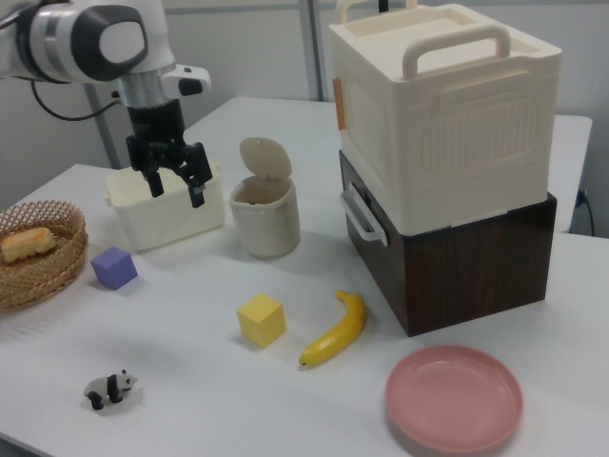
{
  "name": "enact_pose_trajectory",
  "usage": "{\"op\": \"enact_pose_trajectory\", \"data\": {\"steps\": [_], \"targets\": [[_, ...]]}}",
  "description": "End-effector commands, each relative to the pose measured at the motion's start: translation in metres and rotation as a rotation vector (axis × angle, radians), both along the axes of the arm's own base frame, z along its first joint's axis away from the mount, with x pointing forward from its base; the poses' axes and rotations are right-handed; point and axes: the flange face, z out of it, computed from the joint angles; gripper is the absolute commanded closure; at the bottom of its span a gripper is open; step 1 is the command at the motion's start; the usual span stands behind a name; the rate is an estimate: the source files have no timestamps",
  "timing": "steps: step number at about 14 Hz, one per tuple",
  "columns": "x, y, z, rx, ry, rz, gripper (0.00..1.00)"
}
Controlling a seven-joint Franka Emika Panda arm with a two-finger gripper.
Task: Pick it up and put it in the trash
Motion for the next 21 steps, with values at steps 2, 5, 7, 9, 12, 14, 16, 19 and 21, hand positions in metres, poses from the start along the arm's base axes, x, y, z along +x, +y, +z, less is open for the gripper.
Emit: {"op": "enact_pose_trajectory", "data": {"steps": [2,5,7,9,12,14,16,19,21], "targets": [[-0.016,-0.009,0.001,0.03,0.002,-0.024,0.0],[-0.012,-0.017,0.003,0.029,-0.001,-0.038,0.0],[-0.013,-0.02,0.002,0.027,0.006,-0.036,0.0],[-0.012,-0.018,0.001,0.028,0.008,-0.041,0.0],[-0.014,-0.018,0.002,0.028,0.012,-0.043,0.0],[-0.018,-0.018,0.004,0.027,0.054,-0.044,0.0],[-0.025,-0.01,-0.001,0.023,0.113,-0.031,0.0],[-0.017,-0.01,-0.007,0.021,0.106,-0.031,0.0],[-0.016,-0.014,-0.002,0.024,0.088,-0.028,0.0]]}}
